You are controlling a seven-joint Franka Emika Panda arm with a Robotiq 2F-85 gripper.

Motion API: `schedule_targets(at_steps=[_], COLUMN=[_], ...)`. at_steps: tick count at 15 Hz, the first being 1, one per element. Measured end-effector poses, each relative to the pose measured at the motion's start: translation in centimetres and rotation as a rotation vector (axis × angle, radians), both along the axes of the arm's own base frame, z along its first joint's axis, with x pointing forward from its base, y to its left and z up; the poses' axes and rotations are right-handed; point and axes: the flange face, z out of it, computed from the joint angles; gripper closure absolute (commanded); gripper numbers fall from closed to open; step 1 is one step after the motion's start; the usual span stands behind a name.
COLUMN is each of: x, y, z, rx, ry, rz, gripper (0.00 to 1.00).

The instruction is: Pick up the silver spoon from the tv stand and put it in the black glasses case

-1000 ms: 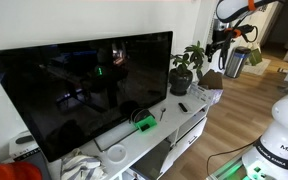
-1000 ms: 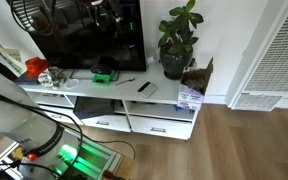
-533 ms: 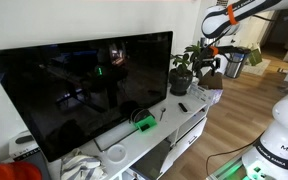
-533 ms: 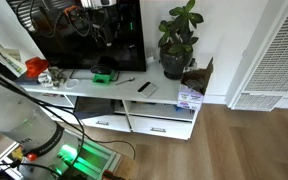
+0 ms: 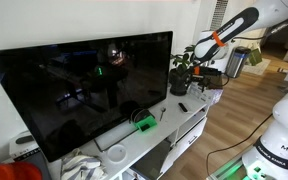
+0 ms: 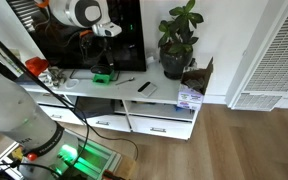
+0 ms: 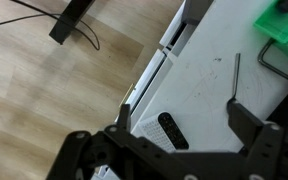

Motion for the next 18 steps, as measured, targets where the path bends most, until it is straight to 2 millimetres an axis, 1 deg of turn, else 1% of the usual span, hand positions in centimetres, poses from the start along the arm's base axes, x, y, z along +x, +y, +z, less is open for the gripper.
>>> schedule_targets(at_steps=[2, 7, 9, 10, 18], x=[0.4, 1.5, 1.7, 1.8, 2.1], y=[0.6, 2.1, 2.3, 2.3, 2.1], z=[-2.6, -8.6, -10.3, -10.6, -10.6], rx=[0.007, 0.006, 0.005, 0.005, 0.006], ry=[-0.029, -0.098, -0.098, -0.096, -0.082], rz=[-0.055, -0.058, -0.054, -0.054, -0.048], gripper=[0.00, 0.00, 0.00, 0.00, 0.00])
